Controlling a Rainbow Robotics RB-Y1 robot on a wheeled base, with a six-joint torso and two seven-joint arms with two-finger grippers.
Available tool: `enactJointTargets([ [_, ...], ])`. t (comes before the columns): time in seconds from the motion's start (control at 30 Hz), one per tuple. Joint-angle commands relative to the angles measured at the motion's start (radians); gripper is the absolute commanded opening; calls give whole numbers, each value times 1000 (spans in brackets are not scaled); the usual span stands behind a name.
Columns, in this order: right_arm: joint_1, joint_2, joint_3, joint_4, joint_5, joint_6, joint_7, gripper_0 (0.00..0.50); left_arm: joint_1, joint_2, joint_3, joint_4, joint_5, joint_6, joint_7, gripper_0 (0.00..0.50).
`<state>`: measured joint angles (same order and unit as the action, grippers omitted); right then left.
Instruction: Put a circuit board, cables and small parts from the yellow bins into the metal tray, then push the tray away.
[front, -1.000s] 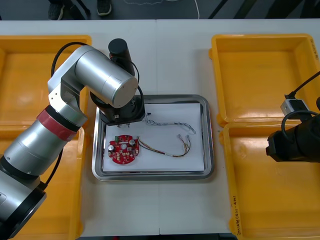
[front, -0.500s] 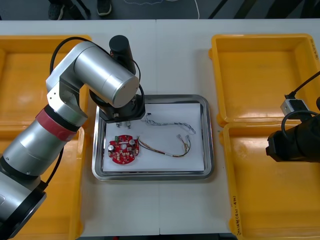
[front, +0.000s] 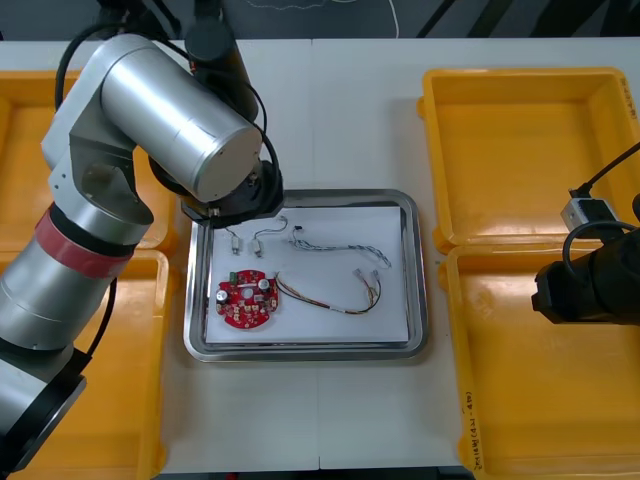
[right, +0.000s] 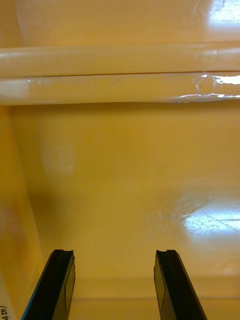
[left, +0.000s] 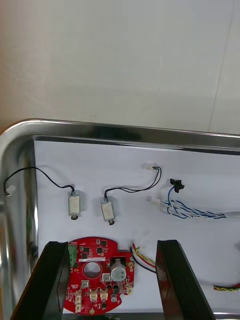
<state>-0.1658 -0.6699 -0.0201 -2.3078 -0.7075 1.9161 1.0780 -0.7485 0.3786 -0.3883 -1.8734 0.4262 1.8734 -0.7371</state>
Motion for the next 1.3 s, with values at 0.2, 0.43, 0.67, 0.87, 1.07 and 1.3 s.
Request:
enactJointTargets([
  [0.2,11,3,-27,-18,-6,4,0,461,-2,72,166,-173,23,46,-105,500],
  [0.43,11,4,-27,-16,-6,4,-1,460,0,163,239,-204,98,46,-126,500],
  [0.67,11,4,-27,-18,-7,4,0,460,24,279,309,-188,190,46,-222,500],
  [0.87,11,3,-27,-18,-10,4,0,460,113,292,459,-188,201,46,-370,500],
  [1.07,11,3,-27,-18,-12,4,2,460,182,315,545,-188,206,46,-485,500],
  [1.3,9,4,-27,-16,-16,4,5,460,282,319,663,-188,223,46,-616,500],
])
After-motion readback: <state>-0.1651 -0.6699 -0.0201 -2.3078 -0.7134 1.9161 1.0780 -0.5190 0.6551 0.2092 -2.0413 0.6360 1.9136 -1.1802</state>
